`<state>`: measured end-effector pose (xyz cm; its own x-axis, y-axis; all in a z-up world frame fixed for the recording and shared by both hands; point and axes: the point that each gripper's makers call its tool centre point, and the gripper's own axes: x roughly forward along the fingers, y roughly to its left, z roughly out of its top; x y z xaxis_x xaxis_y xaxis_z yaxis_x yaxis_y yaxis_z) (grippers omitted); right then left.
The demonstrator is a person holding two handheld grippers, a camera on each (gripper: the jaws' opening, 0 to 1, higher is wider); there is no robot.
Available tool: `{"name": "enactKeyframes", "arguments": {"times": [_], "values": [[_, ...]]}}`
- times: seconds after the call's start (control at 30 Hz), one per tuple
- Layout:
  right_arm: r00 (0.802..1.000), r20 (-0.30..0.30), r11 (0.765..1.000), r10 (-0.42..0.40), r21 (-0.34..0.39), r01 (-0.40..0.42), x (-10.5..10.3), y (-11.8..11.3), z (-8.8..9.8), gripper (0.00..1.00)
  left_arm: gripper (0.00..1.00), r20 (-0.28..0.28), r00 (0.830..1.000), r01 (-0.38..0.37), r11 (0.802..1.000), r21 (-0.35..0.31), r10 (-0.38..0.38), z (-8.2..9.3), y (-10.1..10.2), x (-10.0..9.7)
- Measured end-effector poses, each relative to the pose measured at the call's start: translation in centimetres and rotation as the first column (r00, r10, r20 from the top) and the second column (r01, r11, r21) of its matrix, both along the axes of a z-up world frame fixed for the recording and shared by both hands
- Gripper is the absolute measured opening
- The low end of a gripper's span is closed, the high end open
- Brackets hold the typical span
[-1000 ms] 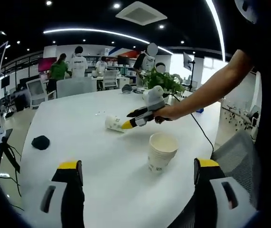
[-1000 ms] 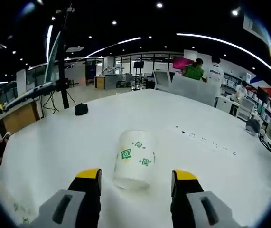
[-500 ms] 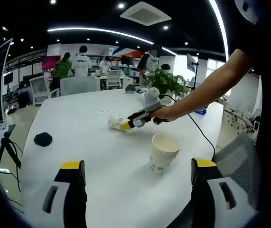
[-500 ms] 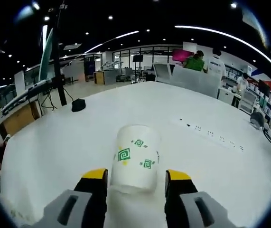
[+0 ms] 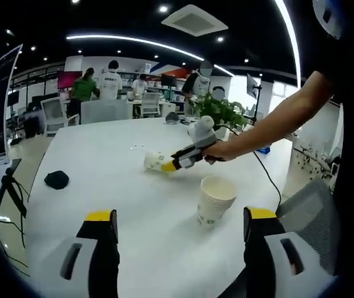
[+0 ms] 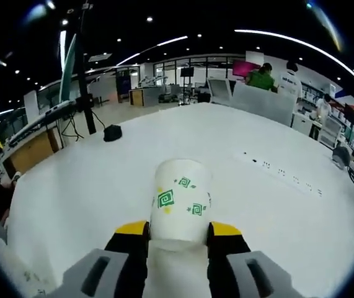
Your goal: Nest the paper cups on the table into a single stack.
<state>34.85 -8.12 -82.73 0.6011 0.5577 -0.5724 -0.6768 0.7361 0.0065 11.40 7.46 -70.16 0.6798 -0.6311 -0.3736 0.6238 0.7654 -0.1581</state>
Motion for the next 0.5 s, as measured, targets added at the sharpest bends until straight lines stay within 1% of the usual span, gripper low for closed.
{"name": "enactKeyframes", "arguments": {"times": [0.13, 0.27, 0.5], "values": [[1.000, 0.015, 1.000, 0.012, 0.015, -0.012, -0.9, 0.0, 1.0, 0.36, 0.79, 0.009, 1.000, 0.009, 1.000, -0.002, -0.009, 0.3, -0.3, 0.4], [0.999, 0.034, 0.999, 0.025, 0.027, -0.026, -2.6, -0.4, 2.1, 0.35, 0.77, 0.026, 0.999, 0.023, 0.999, -0.030, -0.022, 1.1, -0.8, 0.8], [0.997, 0.065, 0.997, 0.044, 0.067, -0.048, -5.7, -1.4, 4.2, 0.35, 0.73, 0.046, 0.997, 0.065, 0.997, -0.036, -0.063, 1.8, -2.2, 1.4]]}}
